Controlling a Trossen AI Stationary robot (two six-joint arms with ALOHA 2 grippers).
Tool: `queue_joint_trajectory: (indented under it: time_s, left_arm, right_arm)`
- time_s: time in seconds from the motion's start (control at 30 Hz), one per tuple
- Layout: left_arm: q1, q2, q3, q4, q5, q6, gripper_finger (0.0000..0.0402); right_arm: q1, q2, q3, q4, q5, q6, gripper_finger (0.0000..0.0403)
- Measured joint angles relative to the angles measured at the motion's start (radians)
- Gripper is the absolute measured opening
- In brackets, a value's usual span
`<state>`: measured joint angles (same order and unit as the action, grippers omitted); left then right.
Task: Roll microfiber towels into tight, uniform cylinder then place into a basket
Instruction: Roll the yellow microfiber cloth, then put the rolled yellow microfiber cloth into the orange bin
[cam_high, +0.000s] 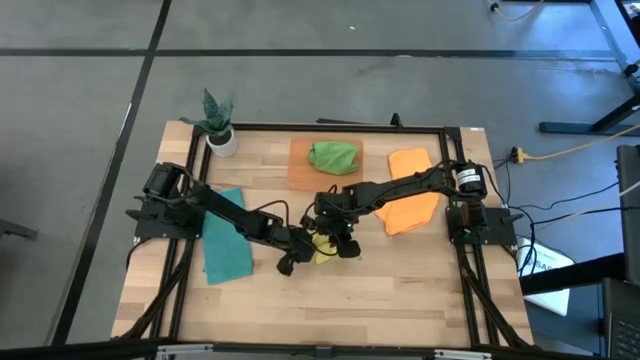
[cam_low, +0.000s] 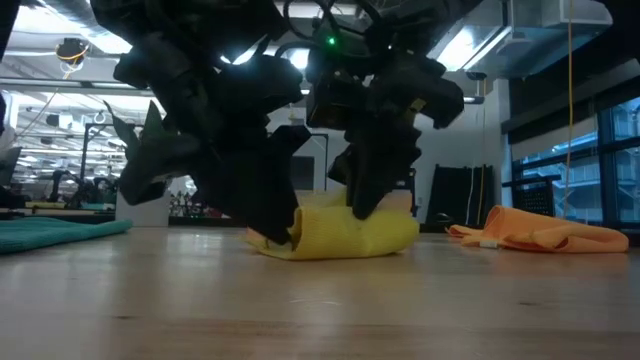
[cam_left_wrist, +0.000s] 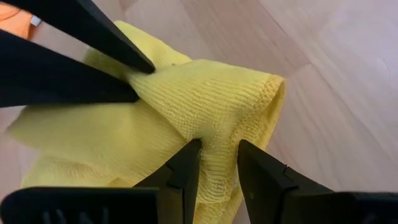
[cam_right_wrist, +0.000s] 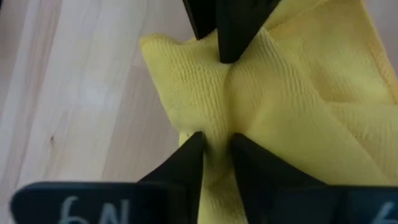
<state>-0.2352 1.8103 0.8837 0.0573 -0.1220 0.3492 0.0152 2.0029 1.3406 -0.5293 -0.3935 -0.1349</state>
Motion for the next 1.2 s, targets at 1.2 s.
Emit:
queue_joint_trajectory:
  time_s: [1.2]
  left_arm:
    - [0.0,-0.001,0.001,-0.03,0.014,0.0,0.0098]
  right_arm:
    - [0.047,-0.004,0.16,-0.377,0.116,0.184,0.0111]
